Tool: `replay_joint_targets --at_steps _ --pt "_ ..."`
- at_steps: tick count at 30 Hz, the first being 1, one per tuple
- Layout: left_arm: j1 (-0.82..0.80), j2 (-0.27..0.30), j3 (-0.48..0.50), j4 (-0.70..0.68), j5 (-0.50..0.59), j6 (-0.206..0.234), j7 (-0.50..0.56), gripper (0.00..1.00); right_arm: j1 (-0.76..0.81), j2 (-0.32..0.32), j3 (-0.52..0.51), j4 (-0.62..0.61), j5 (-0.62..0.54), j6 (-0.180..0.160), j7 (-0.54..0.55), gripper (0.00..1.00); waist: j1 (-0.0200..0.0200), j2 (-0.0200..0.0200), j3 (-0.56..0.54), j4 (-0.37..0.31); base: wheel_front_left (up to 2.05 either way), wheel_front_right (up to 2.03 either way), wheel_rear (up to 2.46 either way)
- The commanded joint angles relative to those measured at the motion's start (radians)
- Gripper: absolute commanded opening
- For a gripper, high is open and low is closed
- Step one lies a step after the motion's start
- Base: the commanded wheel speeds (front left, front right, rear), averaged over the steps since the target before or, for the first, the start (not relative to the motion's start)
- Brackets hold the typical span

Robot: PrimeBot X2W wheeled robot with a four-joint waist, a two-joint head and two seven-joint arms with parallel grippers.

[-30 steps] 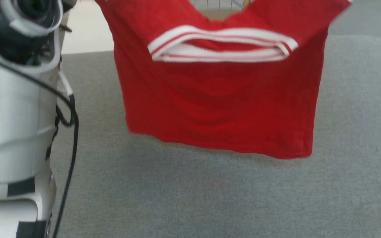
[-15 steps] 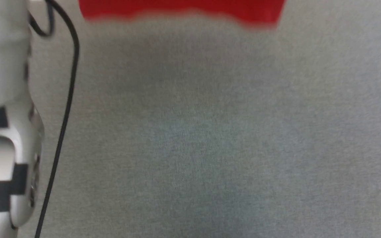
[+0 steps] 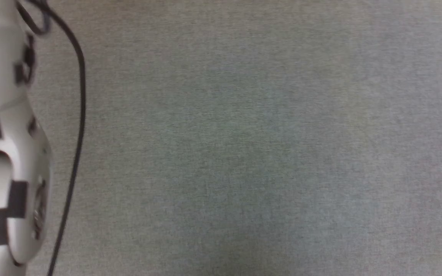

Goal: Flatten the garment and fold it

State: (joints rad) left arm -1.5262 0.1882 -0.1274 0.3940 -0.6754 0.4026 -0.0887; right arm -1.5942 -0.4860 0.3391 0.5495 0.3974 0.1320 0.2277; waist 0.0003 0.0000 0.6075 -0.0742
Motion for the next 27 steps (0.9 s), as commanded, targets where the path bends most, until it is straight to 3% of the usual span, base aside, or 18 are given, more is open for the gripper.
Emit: replay_joint_targets --at_steps 1,6,10,14,18,20,22,27 --pt "0.039 0.000 0.004 -0.004 -0.022 -0.025 0.004 0.00 0.036 -0.013 0.007 0.000 0.024 -0.001 -0.011 0.00 -0.0003 0.0000 -0.017 0.016 0.00 0.00 0.00" --pt "0.226 -0.003 0.012 -0.080 -0.114 -0.093 0.084 0.00 0.192 -0.067 0.026 -0.080 0.148 -0.001 0.006 0.00 -0.0003 0.0000 -0.111 0.042 0.00 0.00 0.00" --pt "0.429 0.018 0.013 -0.224 -0.155 -0.077 0.167 0.00 0.371 -0.123 0.002 -0.215 0.232 -0.001 0.046 0.00 -0.0003 0.0000 -0.185 0.055 0.00 0.00 0.00" --pt "0.660 0.047 0.010 -0.406 -0.184 -0.047 0.242 0.00 0.590 -0.142 -0.086 -0.356 0.280 -0.001 0.086 0.00 -0.0003 0.0000 -0.249 0.060 0.00 0.00 0.00" --pt "0.902 0.147 -0.033 -0.557 -0.144 -0.055 0.303 0.00 0.832 -0.118 -0.200 -0.500 0.288 -0.001 0.131 0.00 -0.0003 0.0000 -0.302 0.060 0.00 0.00 0.00" --pt "1.016 0.156 -0.036 -0.623 -0.150 -0.039 0.314 0.00 0.955 -0.091 -0.261 -0.567 0.286 -0.001 0.154 0.00 -0.0003 0.0000 -0.322 0.060 0.00 0.00 0.00" --pt "1.196 0.179 -0.055 -0.708 -0.147 -0.027 0.328 0.00 1.161 -0.028 -0.353 -0.673 0.264 -0.001 0.199 0.00 -0.0003 0.0000 -0.350 0.057 0.00 0.00 0.00" --pt "1.422 0.219 -0.101 -0.753 -0.125 -0.019 0.341 0.00 1.408 0.092 -0.465 -0.799 0.221 -0.001 0.253 0.00 -0.0003 0.0000 -0.380 0.053 0.00 0.00 0.00"
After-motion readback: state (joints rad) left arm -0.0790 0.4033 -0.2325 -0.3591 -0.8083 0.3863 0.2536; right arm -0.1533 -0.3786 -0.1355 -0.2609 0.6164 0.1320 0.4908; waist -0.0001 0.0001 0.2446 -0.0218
